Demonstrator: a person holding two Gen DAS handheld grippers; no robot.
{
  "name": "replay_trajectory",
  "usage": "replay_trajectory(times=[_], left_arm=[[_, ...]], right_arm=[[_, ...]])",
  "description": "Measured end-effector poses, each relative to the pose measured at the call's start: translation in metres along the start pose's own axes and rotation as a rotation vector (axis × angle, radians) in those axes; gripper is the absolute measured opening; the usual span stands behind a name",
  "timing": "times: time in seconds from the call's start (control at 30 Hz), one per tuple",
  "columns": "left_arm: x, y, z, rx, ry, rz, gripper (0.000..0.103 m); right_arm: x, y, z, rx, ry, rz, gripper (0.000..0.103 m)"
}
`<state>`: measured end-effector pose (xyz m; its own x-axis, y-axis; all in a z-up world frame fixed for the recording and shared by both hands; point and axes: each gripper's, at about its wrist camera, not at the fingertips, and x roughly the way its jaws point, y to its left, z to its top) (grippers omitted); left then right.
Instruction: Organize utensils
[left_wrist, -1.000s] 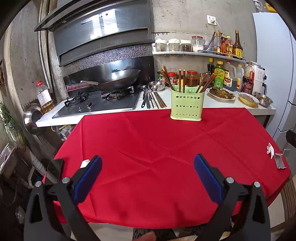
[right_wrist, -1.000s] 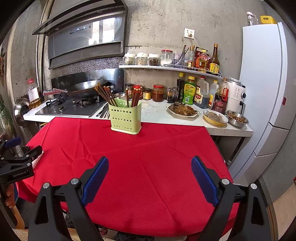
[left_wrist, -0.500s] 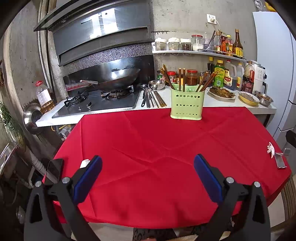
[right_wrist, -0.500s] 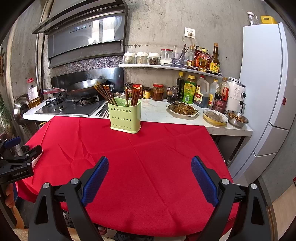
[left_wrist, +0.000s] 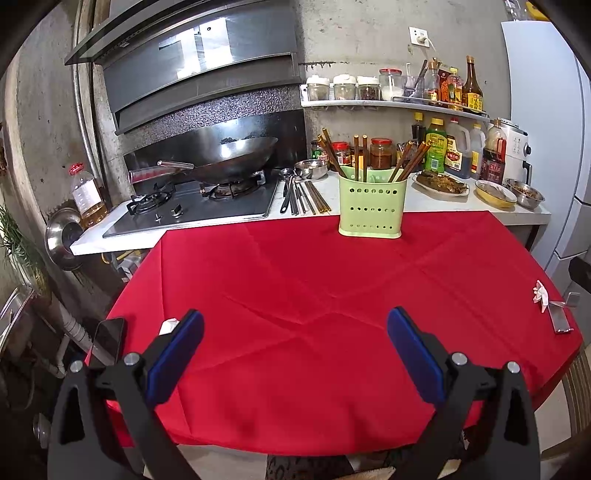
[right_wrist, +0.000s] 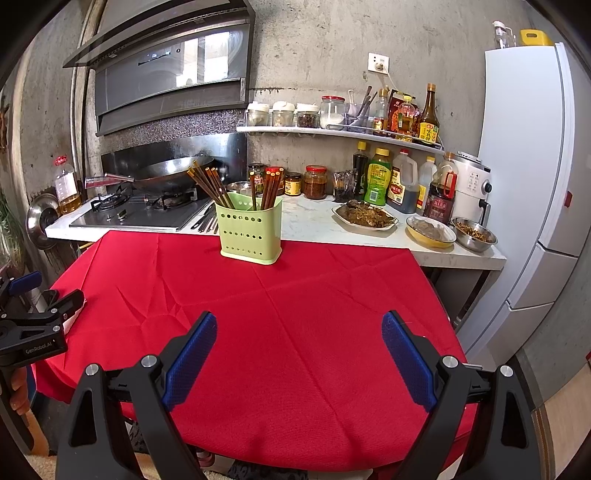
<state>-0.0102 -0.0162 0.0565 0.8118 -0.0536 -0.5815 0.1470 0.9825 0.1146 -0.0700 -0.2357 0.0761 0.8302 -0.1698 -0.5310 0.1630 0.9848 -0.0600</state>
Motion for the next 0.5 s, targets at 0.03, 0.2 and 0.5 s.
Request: replay_trajectory(times=[0.03,0.2,0.5], left_arm=[[0.0,0.0,0.0,-0.001,0.003,0.001,0.097],[0.003,0.002,0.0,-0.007,0.008,-0.002,0.097],[0.035,0.007,-0.004,-0.021,0.03,-0.075,0.097]], right_arm=[[0.0,0.001,0.0,0.0,0.0,0.0,0.09],[0.0,-0.001,0.0,0.003,-0.001,0.001,0.09],[0.047,-0.007,-0.013,0.041,0.036,0.034,0.091]])
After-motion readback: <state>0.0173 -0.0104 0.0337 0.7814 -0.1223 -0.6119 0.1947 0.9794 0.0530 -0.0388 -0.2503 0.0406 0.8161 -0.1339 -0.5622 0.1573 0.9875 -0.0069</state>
